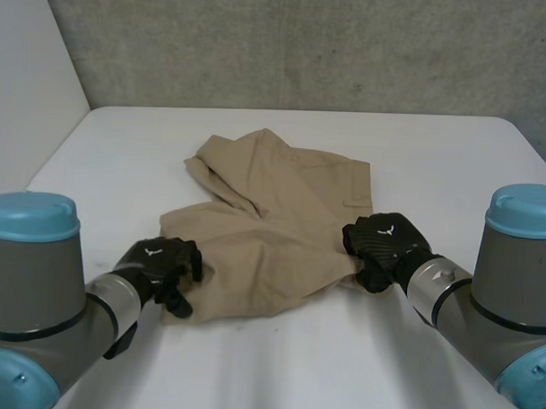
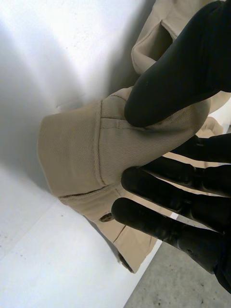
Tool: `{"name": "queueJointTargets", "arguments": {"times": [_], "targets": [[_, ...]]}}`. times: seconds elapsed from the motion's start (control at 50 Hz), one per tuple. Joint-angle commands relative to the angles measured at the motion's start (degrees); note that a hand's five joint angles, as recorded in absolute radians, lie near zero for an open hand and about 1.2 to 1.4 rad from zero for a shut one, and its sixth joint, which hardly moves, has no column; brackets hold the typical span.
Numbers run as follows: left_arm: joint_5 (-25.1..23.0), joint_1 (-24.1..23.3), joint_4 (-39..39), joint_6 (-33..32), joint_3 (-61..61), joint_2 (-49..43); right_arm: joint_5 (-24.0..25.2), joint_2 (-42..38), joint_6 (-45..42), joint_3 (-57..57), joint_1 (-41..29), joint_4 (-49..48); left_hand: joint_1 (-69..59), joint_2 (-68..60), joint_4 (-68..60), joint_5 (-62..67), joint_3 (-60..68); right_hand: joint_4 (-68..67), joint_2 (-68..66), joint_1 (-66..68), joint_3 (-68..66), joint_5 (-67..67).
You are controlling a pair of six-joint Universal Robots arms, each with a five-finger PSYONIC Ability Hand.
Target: Fold the shorts.
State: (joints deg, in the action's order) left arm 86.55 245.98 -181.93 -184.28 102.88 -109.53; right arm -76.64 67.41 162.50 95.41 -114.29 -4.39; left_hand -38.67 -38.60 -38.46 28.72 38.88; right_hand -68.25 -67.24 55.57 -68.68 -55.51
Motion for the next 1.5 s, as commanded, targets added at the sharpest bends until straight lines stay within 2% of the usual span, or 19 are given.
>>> {"name": "queueJointTargets", "arguments": {"times": [0.02, 0.06, 0.08, 0.12, 0.22, 0.3, 0.44, 0.56, 0.64, 0.7, 0.74, 0.86, 0.92, 0.94, 1.0, 1.12, 1.22, 1.38, 1.5], "targets": [[0.20, -0.42, -0.35, -0.37, -1.72, -2.97, -0.01, 0.00, -0.08, 0.21, 0.03, 0.00, -4.68, -4.76, -4.89, 4.63, 4.47, -11.75, -12.76, 24.43, -11.32, -14.49], [0.37, -0.42, -0.53, -0.46, -2.34, -3.76, -0.01, 0.00, -0.08, 0.21, 0.03, 0.00, -8.86, -8.94, -9.07, 8.81, 8.65, -11.75, -12.76, 24.43, -11.32, -14.49], [0.55, -0.42, -0.53, -0.55, -2.69, -4.20, -0.01, 0.00, -0.17, 0.21, 0.03, 0.00, -24.54, -24.62, -24.75, 24.49, 24.33, -11.75, -12.76, 24.43, -11.32, -14.49], [0.98, -0.33, -0.44, -0.55, -2.86, -4.03, -0.01, 0.00, -0.17, 0.21, 0.03, 0.00, -41.27, -41.34, -41.48, 41.22, 41.05, -11.75, -12.76, 24.43, -11.32, -14.49], [3.36, -0.59, 0.08, -0.64, -1.46, -1.84, 0.08, 0.09, -0.69, -0.14, 0.03, 0.34, -41.33, -41.40, -41.54, 41.28, 41.12, -11.75, -12.76, 24.43, -11.32, -14.49], [4.42, -0.77, 1.14, -1.60, 4.59, 10.88, 0.08, 0.35, -1.57, -1.02, 0.03, 1.40, -41.33, -41.40, -41.54, 41.28, 41.12, -11.75, -12.76, 24.43, -11.32, -14.49], [5.03, -1.20, 2.89, -8.97, 10.49, 20.13, 0.17, 3.42, -12.99, -4.27, -0.76, 12.81, -41.33, -41.40, -41.54, 41.28, 41.12, -11.75, -12.76, 24.43, -11.32, -14.49], [5.21, -4.72, 10.87, -16.88, 12.68, 27.68, -0.36, 5.88, -18.71, -5.50, -0.50, 19.58, -41.33, -41.40, -41.54, 41.28, 41.12, -11.75, -12.76, 24.43, -11.32, -14.49], [5.03, -4.81, 15.01, -18.30, 13.57, 29.80, 0.08, 8.60, -22.47, -4.89, 0.03, 29.47, -41.33, -41.40, -41.54, 41.28, 41.12, -11.75, -12.76, 24.43, -11.32, -14.49], [4.94, -5.16, 17.74, -18.57, 14.27, 30.25, 0.43, 8.88, -23.37, -4.80, 0.21, 31.29, -41.33, -41.40, -41.54, 41.28, 41.12, -11.75, -12.76, 24.43, -11.32, -14.49], [4.77, -5.25, 18.89, -18.30, 14.97, 29.64, 0.26, 9.14, -25.65, -4.36, 0.29, 35.23, -41.33, -41.40, -41.54, 41.28, 41.12, -11.75, -12.76, 24.43, -11.32, -14.49], [4.94, -5.51, 16.09, -17.95, 14.72, 24.81, 0.26, 7.22, -26.01, -2.25, -0.23, 32.88, -41.33, -41.40, -41.54, 41.28, 41.12, -11.75, -12.76, 24.43, -11.32, -14.49], [5.12, -5.60, 16.17, -18.13, 13.14, 23.83, 0.26, 6.07, -26.01, -1.90, -0.14, 31.55, -15.54, -15.62, -15.75, 15.49, 15.33, -11.75, -12.76, 24.43, -11.32, -14.49], [5.12, -5.60, 16.08, -18.13, 11.48, 23.66, 0.35, 5.89, -25.92, -1.64, 0.12, 31.03, 2.21, 2.13, 2.00, -2.25, -2.42, -11.75, -12.76, 24.43, -11.32, -14.49], [4.86, -5.60, 15.38, -18.74, 7.00, 23.39, 0.43, 5.89, -25.83, -1.55, 0.29, 30.41, 18.00, 17.92, 17.79, -18.05, -18.21, -11.75, -12.76, 24.43, -11.32, -14.49], [4.59, -3.06, 9.77, -18.57, -2.94, 19.10, 0.35, 5.89, -25.83, -1.11, 0.21, 29.44, 17.19, 17.11, 16.98, -17.24, -17.40, -11.75, -12.76, 24.43, -11.32, -14.49], [4.33, 0.37, 3.53, -18.48, -13.11, 6.91, 0.35, 5.71, -25.75, -0.76, 0.30, 28.13, 16.69, 16.61, 16.47, -16.73, -16.90, -11.75, -12.76, 24.43, -11.32, -14.49], [4.24, 0.90, 3.78, -18.22, -30.64, -12.47, 0.35, 5.01, -25.66, -0.05, -0.23, 26.02, 11.30, 11.22, 11.09, -11.35, -11.51, -11.75, -12.76, 24.43, -11.32, -14.49], [-0.32, 2.30, 3.43, -17.87, -41.95, -23.78, 0.26, 3.87, -25.57, 0.12, -0.32, 24.17, 7.12, 7.04, 6.91, -7.17, -7.33, -11.75, -12.76, 24.43, -11.32, -14.49]]}}
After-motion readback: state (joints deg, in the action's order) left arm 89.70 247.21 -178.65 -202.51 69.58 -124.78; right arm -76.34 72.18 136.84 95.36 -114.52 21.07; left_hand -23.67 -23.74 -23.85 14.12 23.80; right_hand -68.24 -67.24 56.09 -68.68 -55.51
